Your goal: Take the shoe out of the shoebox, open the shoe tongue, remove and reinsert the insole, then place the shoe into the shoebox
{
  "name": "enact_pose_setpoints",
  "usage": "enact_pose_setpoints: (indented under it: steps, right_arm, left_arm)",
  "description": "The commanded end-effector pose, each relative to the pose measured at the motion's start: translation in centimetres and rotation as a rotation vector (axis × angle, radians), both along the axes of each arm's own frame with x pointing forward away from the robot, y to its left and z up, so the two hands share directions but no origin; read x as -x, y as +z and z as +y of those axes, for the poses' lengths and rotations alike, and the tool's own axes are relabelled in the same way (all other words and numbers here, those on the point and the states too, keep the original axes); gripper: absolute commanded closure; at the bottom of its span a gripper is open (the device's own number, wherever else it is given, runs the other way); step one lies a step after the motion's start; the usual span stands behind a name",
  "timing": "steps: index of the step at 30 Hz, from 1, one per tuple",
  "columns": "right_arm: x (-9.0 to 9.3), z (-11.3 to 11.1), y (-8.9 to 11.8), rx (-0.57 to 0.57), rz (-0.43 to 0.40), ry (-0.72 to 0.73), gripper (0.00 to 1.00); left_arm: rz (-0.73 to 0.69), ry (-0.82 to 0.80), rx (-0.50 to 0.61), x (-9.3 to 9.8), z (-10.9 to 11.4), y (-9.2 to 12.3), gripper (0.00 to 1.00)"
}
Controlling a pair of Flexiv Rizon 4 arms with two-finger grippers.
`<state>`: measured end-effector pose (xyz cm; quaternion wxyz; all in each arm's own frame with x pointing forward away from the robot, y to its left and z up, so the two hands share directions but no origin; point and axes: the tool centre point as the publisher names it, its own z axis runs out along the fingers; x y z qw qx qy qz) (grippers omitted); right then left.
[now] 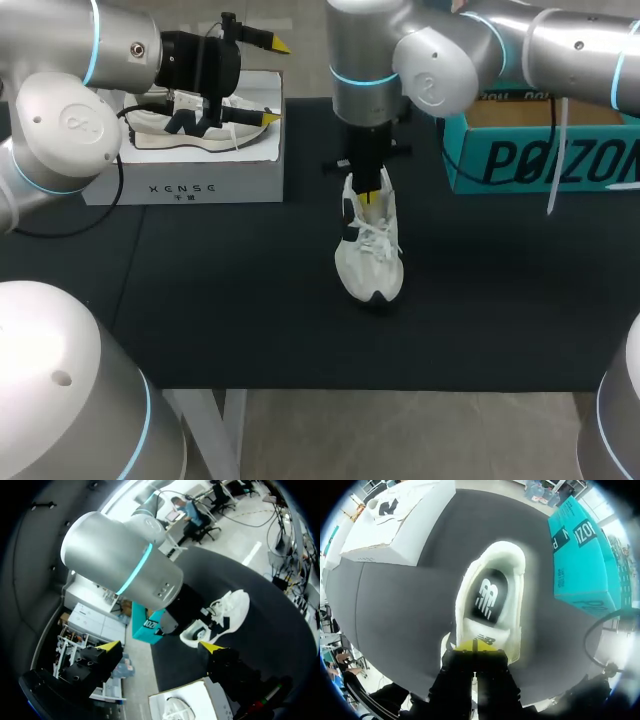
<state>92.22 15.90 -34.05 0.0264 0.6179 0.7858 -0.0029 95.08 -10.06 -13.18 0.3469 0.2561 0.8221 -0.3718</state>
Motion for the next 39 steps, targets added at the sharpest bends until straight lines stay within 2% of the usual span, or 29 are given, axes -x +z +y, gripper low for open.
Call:
enact_pose_setpoints:
  steps: [1,3,6,7,22,23,25,26,27,28,29,30,35,36,37,38,39]
  right_arm:
    - [0.8,-1.6,3.4,-0.128,-0.066,0.168,1.0]
    - [0.6,-1.8,4.4,-0.231,-0.068,0.355,1.0]
    - [1.3,-1.7,5.4,-0.474,-0.003,0.777,1.0]
    - [1.7,-1.9,5.7,-0.456,0.038,0.893,1.0]
    - [1.7,-1.9,5.7,-0.456,0.038,0.893,1.0]
    - [1.0,-1.6,5.7,-0.333,0.042,0.993,1.0]
    - [-0.5,-2.0,5.6,-0.305,0.002,1.088,1.0]
    - [-1.3,-2.1,5.7,-0.27,-0.001,1.161,1.0]
    - [-2.1,-2.4,5.8,-0.194,0.007,1.168,1.0]
    - [-2.9,-2.6,6.0,-0.203,-0.005,1.236,1.0]
    - [-3.6,-2.7,6.0,-0.167,0.016,1.269,1.0]
    - [-4.4,-2.9,5.9,-0.124,0.028,1.275,1.0]
    - [-7.5,-3.1,5.7,-0.088,0.047,1.34,1.0]
    - [-8.0,-3.1,5.7,-0.097,0.045,1.344,0.86]
    - [-8.5,-3.0,5.5,-0.092,0.052,1.346,0.57]
    - [-8.9,-2.9,5.4,-0.082,0.053,1.342,0.46]
    - [-9.2,-2.9,5.4,-0.084,0.044,1.345,0.52]
  left_arm:
    - [0.001,0.001,-0.004,0.0,-0.1,0.0,0.0]
    - [0.001,0.001,-0.004,0.0,-0.1,0.0,0.0]
    - [0.001,0.001,-0.004,0.0,-0.1,0.0,0.0]
    - [0.001,0.001,-0.004,0.0,-0.1,0.0,0.0]
    - [0.001,0.001,-0.004,0.0,-0.1,0.0,0.0]
    - [0.001,0.001,-0.004,0.0,-0.1,0.0,0.0]
    - [0.001,0.001,-0.004,0.0,-0.1,0.0,0.0]
    - [0.001,0.001,-0.004,0.0,-0.1,0.0,0.0]
    - [0.001,0.001,-0.004,0.0,-0.1,0.0,0.0]
    - [0.001,0.001,-0.004,0.0,-0.1,0.0,0.0]
    - [0.001,0.001,-0.004,0.0,-0.1,0.0,0.0]
    - [0.001,0.001,-0.004,0.0,-0.1,0.0,0.0]
    - [0.001,0.001,-0.004,0.0,-0.1,0.0,0.0]
    - [0.001,0.001,-0.004,0.0,-0.1,0.0,0.0]
    - [0.001,0.001,-0.004,0.0,-0.1,0.0,0.0]
    - [0.001,0.001,-0.004,0.0,-0.1,0.0,0.0]
    - [0.001,0.001,-0.004,0.0,-0.1,0.0,0.0]
